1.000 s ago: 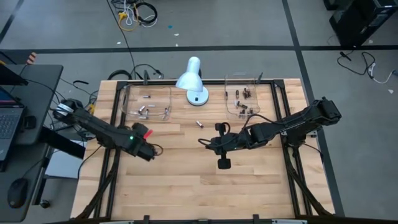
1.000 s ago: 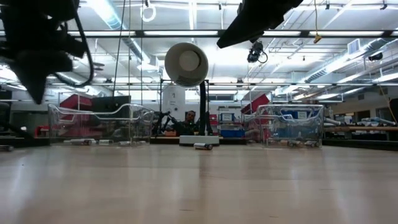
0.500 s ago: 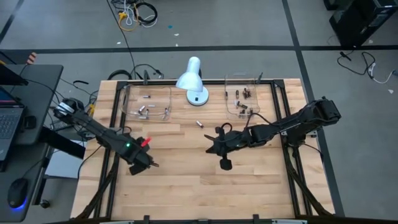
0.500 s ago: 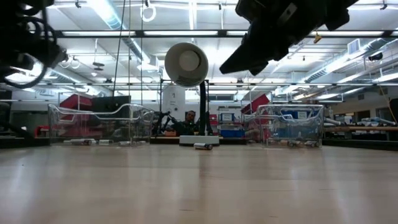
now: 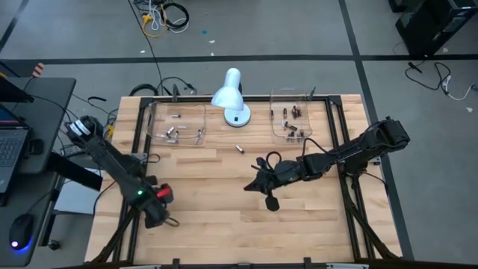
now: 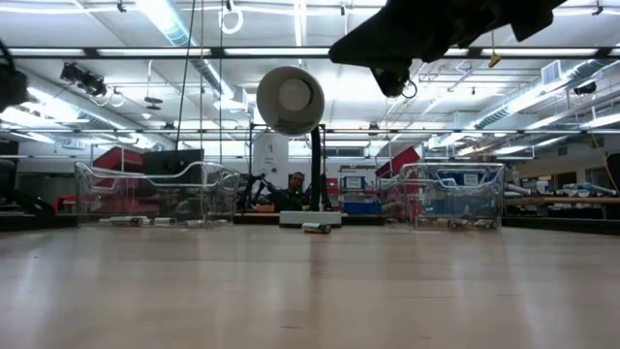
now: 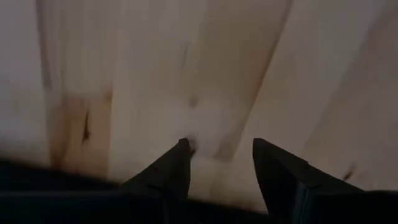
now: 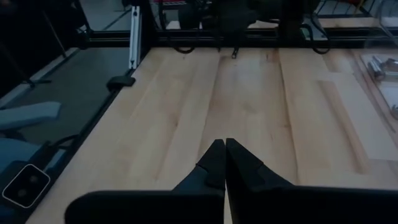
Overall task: Sort batteries
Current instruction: Put the silver battery in the transparent bin
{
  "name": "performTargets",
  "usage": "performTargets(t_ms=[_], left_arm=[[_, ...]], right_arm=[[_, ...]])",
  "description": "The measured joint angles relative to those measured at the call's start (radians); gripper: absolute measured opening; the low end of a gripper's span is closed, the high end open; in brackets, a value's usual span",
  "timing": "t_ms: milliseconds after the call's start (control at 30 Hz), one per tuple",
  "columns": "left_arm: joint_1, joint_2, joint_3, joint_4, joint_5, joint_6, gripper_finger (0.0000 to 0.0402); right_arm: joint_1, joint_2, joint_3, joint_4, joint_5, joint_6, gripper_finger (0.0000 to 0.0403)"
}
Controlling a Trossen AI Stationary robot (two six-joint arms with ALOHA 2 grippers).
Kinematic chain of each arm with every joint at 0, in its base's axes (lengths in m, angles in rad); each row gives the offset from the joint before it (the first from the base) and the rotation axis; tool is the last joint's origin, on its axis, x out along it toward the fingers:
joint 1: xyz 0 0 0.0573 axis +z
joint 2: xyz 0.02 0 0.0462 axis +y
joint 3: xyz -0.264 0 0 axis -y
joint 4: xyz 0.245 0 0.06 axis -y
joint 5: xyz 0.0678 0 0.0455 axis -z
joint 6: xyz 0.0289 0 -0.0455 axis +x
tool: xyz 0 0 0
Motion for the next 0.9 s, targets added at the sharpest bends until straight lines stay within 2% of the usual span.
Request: performTargets(t_ms=[200,467,633,800,900], left_arm=[[-0.132,0.0,-0.001,-0.063,0.023,-0.104,0.0173],[-0.24,0.0,-0.001,-0.037,-0.008,-0.108,0.0172],[-0.269,0.022,-0.011,0.014,-0.024,-0.123,0.0172],[-0.272,0.09,-0.054,0.126,0.067,-0.152,0.0172],[-0.275,0.121,-0.063,0.167,0.078,-0.144,0.0172]], right_arm=[[0.006,0.0,0.0,0.003,0.001,-0.006,0.0],[0.006,0.0,0.0,0.023,0.004,-0.006,0.0],[0.006,-0.001,0.0,0.031,0.004,-0.007,0.0],[0.006,-0.001,0.0,0.031,0.004,-0.007,0.0],[0.006,-0.001,0.0,0.031,0.004,-0.014,0.0]])
